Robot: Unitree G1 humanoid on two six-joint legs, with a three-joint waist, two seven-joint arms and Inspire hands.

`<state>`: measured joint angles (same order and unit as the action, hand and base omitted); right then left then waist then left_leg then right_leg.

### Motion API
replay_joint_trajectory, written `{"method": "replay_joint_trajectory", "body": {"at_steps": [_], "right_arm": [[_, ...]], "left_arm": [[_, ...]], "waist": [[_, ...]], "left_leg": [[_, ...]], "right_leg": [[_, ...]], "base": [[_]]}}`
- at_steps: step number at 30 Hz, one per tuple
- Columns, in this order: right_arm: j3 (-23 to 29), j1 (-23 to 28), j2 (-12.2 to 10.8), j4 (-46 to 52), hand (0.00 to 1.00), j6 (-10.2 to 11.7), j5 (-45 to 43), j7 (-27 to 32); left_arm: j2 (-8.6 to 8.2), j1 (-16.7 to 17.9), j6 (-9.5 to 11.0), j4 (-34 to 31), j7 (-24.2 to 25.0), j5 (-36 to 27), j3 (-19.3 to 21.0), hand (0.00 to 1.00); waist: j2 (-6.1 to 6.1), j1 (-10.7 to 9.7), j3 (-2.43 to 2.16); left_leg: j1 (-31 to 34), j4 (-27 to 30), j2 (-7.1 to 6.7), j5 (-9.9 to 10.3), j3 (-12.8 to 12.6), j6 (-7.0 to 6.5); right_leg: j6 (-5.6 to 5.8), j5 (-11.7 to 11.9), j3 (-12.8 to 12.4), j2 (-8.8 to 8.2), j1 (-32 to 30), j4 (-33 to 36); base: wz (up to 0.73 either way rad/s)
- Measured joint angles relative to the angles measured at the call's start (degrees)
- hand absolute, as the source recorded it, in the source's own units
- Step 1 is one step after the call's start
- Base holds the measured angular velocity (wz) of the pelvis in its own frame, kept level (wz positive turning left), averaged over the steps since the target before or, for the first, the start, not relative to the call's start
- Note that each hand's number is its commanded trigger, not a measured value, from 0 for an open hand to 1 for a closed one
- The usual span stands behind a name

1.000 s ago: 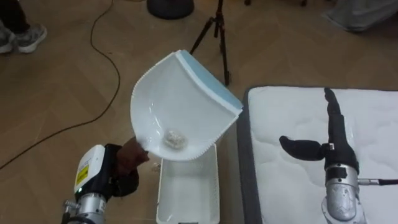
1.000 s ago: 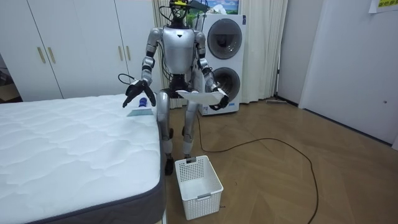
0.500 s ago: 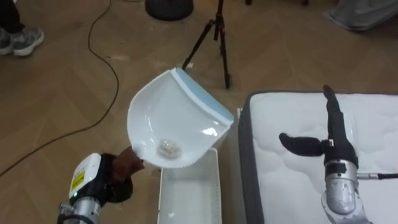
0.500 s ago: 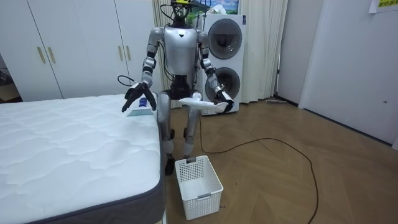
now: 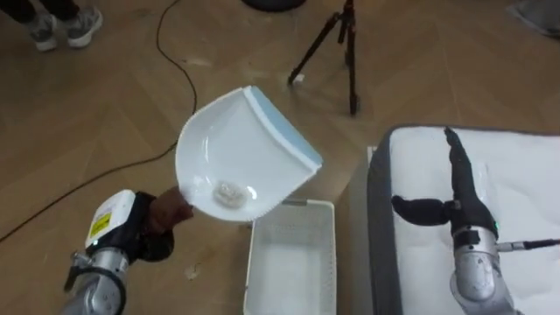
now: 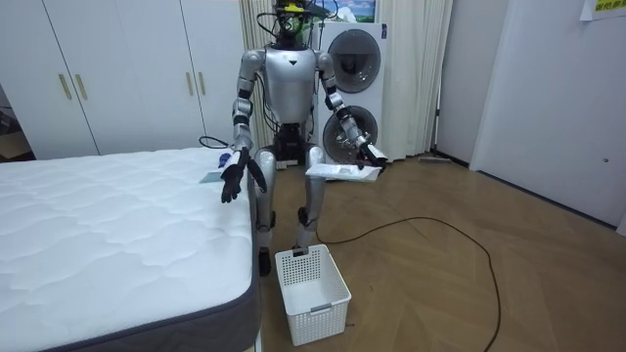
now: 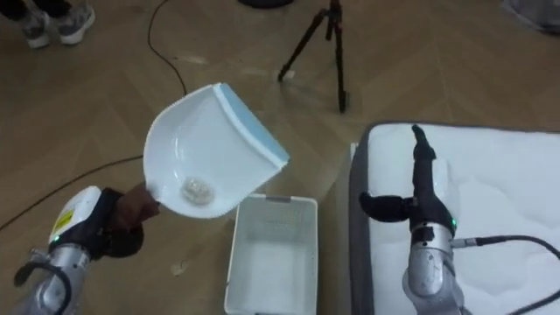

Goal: Clean bed

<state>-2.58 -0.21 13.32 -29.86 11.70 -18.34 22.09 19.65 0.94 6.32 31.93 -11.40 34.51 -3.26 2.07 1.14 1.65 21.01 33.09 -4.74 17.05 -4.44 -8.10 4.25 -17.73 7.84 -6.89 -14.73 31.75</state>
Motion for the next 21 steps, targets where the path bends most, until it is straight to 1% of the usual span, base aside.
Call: {"method": "replay_joint_trajectory", "body": {"at_steps": [1,2,3,4,5,6,7,8,9,10,11,13,15,16,18,19,21], "right_arm": [[-0.2,-0.9,0.1,-0.8,0.00,0.0,0.1,0.0],[-0.5,-1.8,0.1,-2.0,0.00,0.0,0.3,0.0],[-0.8,-2.2,0.1,-2.7,0.00,0.0,0.7,0.0],[-0.8,-3.1,0.2,-4.0,0.00,-0.1,1.0,-0.4],[-0.8,-3.7,0.5,-4.5,0.00,-0.1,1.1,-0.7],[-0.9,-4.0,0.7,-4.6,0.00,-0.1,1.1,-0.9],[-0.9,-4.6,1.1,-4.6,0.00,0.0,1.2,-1.0],[-1.1,-5.2,1.7,-4.6,0.00,0.0,1.2,-1.0],[-1.2,-5.3,2.1,-4.6,0.00,0.0,1.2,-1.0],[-1.2,-5.3,2.9,-4.8,0.00,0.0,1.3,-1.0],[-1.2,-5.2,3.2,-5.3,0.00,-0.1,1.1,-1.0],[-1.2,-5.0,3.3,-5.4,0.00,-0.3,0.0,-1.0],[-1.3,-4.9,3.3,-5.4,0.00,-0.6,-0.5,-1.1],[-1.3,-4.8,3.3,-5.5,0.00,-0.7,-0.8,-1.1],[-1.3,-4.8,3.3,-5.4,0.00,-0.8,-1.0,-1.1],[-1.5,-4.8,3.3,-5.5,0.00,-0.8,-0.9,-1.0],[-3.1,-4.8,3.7,-6.2,0.00,-0.8,0.1,-0.8]], "left_arm": [[0.73,-0.6,0.0,0.1,0.0,-0.1,0.0,1.00],[1.90,-1.3,-0.1,0.2,0.7,-0.1,-0.2,1.00],[2.52,-1.8,-0.2,0.4,1.0,0.0,-0.4,1.00],[3.68,-2.8,-0.3,1.3,1.5,-0.1,-1.0,1.00],[4.76,-3.6,-0.5,2.2,2.2,-0.1,-1.5,1.00],[5.23,-3.9,-0.5,2.6,2.6,-0.1,-1.6,1.00],[6.04,-4.3,-0.6,3.4,3.3,-0.1,-1.7,1.00],[6.55,-4.8,-0.5,4.1,3.7,-0.1,-1.7,1.00],[6.63,-5.3,-0.6,4.6,3.9,0.0,-1.8,1.00],[6.64,-6.4,-0.6,5.9,4.6,0.0,-2.2,1.00],[6.68,-6.9,-0.7,6.3,5.2,0.1,-2.3,1.00],[6.86,-7.1,-1.2,6.3,5.9,0.4,-2.5,1.00],[6.89,-7.3,-1.7,6.3,6.8,1.7,-2.9,1.00],[7.04,-7.5,-2.3,6.3,7.4,2.6,-3.7,1.00],[7.11,-7.5,-2.7,6.1,8.3,4.3,-4.5,1.00],[7.41,-7.5,-2.8,6.1,8.7,5.3,-5.5,1.00],[8.14,-7.7,-3.0,6.2,9.6,6.4,-8.2,1.00]], "waist": [[0.45,-0.1,0.27],[0.59,-0.2,0.34],[0.61,-0.2,0.35],[0.69,-0.5,0.40],[1.06,-0.9,0.52],[1.36,-1.2,0.56],[1.95,-2.2,0.54],[2.64,-2.6,0.48],[2.99,-2.9,0.52],[3.63,-3.1,0.46],[3.93,-3.2,0.47],[4.29,-3.8,0.42],[4.54,-4.1,0.38],[4.64,-4.3,0.39],[4.68,-4.8,0.37],[4.88,-5.4,0.43],[5.12,-6.2,0.36]], "left_leg": [[0.7,-0.4,-0.15,-0.4,0.0,-0.70],[1.6,-0.5,-0.15,-0.8,0.0,-0.87],[1.9,-0.5,-0.15,-0.9,0.0,-0.89],[2.3,-0.6,-0.14,-1.2,0.0,-0.89],[2.6,-0.8,-0.14,-1.5,0.2,-0.94],[2.8,-0.9,-0.15,-1.6,0.3,-0.95],[3.6,-1.0,-0.16,-1.9,0.4,-0.91],[4.7,-1.1,-0.20,-2.3,0.4,-0.89],[5.2,-1.2,-0.26,-2.5,0.4,-0.87],[5.9,-1.6,-0.43,-3.1,0.5,-0.86],[6.5,-1.9,-0.68,-3.6,0.5,-0.80],[7.4,-2.1,-0.92,-4.1,0.4,-0.63],[8.3,-2.7,-1.06,-4.7,0.2,-0.43],[8.8,-3.0,-1.07,-5.0,0.1,-0.28],[9.5,-3.6,-1.18,-5.6,-0.1,-0.13],[9.8,-3.8,-1.23,-5.9,-0.1,-0.02],[9.6,-4.1,-1.34,-6.1,-0.1,0.08]], "right_leg": [[-0.04,0.0,-0.2,-0.02,-0.9,0.0],[-0.07,0.1,-0.9,0.03,-1.9,0.0],[-0.08,0.1,-0.8,0.05,-2.2,0.0],[-0.09,0.1,-0.6,0.00,-2.6,0.0],[-0.12,0.1,-0.1,0.06,-2.7,0.0],[-0.19,0.1,0.3,0.10,-2.8,0.0],[-0.21,0.1,0.8,0.12,-3.4,0.0],[-0.32,0.2,1.2,0.04,-4.4,0.3],[-0.36,0.2,1.2,-0.01,-4.9,0.4],[-0.55,0.2,1.3,-0.18,-5.9,0.6],[-0.80,0.0,1.4,-0.53,-7.3,1.3],[-1.28,-0.2,1.6,-0.95,-8.9,2.4],[-1.42,-0.3,1.5,-1.11,-10.2,3.2],[-1.51,-0.4,1.3,-1.12,-10.9,3.5],[-1.62,-0.4,0.8,-1.21,-12.1,4.1],[-1.77,-0.5,0.8,-1.25,-12.5,4.2],[-1.84,-0.5,0.5,-1.29,-12.5,4.2]], "base": [[0.00],[0.00],[0.00],[0.03],[0.06],[0.08],[0.06],[0.00],[0.03],[0.04],[0.07],[0.03],[0.00],[0.00],[0.02],[0.05],[0.02]]}}
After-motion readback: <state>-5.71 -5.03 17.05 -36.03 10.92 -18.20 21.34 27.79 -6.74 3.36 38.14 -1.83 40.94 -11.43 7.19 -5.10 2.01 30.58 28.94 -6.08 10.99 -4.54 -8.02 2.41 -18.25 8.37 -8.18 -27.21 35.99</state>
